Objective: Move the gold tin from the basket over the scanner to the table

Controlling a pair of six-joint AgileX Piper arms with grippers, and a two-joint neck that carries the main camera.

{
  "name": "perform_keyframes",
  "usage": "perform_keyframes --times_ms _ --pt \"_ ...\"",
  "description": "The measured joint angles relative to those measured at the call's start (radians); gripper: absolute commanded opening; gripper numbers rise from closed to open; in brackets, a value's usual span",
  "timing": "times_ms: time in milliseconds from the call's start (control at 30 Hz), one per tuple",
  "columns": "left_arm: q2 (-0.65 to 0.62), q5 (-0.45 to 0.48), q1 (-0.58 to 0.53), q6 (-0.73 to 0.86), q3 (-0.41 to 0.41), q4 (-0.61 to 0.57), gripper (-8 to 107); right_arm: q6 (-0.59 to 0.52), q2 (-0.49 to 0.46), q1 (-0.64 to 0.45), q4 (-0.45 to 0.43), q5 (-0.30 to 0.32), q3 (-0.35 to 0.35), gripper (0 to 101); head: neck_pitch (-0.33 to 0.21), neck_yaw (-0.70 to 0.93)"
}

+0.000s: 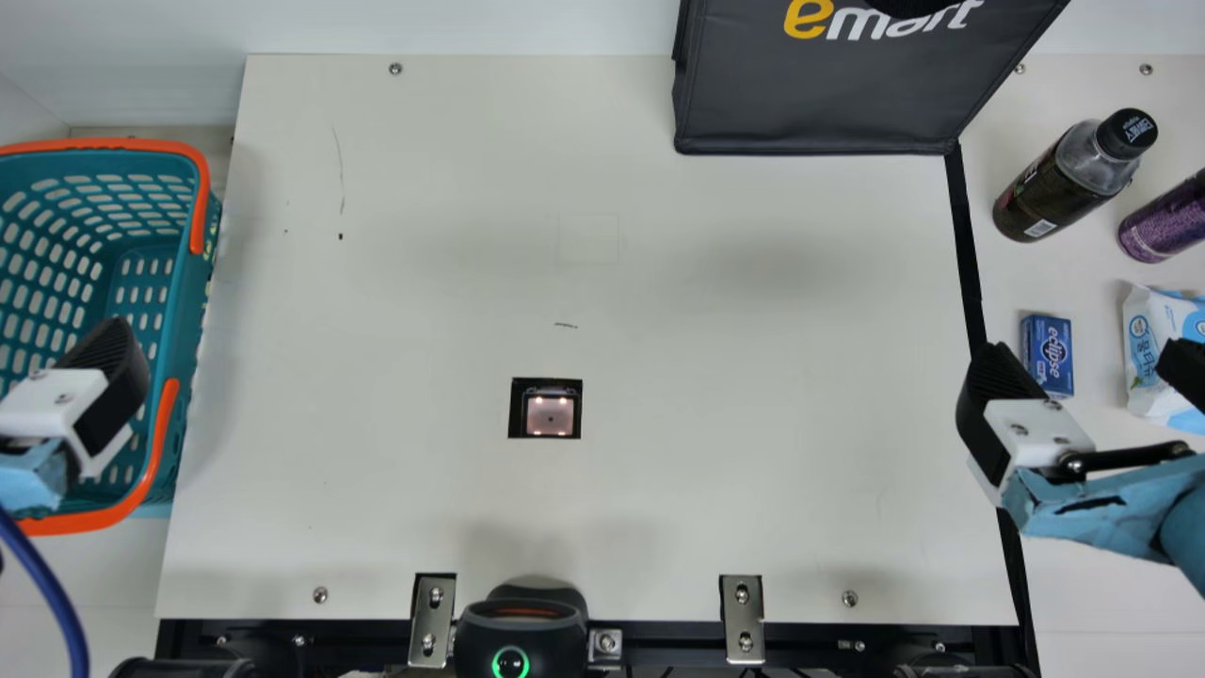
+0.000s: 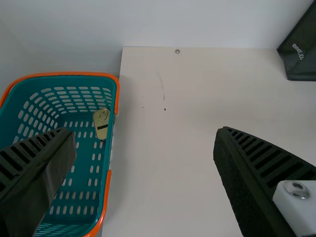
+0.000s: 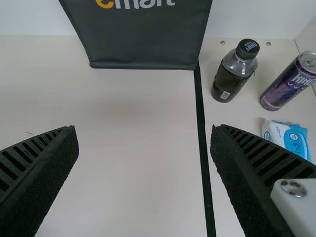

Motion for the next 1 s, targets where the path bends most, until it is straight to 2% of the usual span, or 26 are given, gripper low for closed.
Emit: perform_keyframes --times_ms 133,600,800,1000 --pt "0.0 0.0 0.0 0.0 0.0 0.0 90 0.0 0.0 0.0 0.0 0.0 0.0 95 -0.002 0.034" --pt "0.0 0.0 0.0 0.0 0.0 0.0 90 0.0 0.0 0.0 0.0 0.0 0.0 95 0.0 0.341" --pt "0.0 -0.002 0.001 0.0 0.0 0.003 90 0.0 0.0 0.0 0.0 0.001 0.0 95 0.0 0.348" --pt "0.043 -0.013 0.054 -0.049 0.0 0.026 90 0.0 0.0 0.0 0.0 0.001 0.0 95 0.0 0.347"
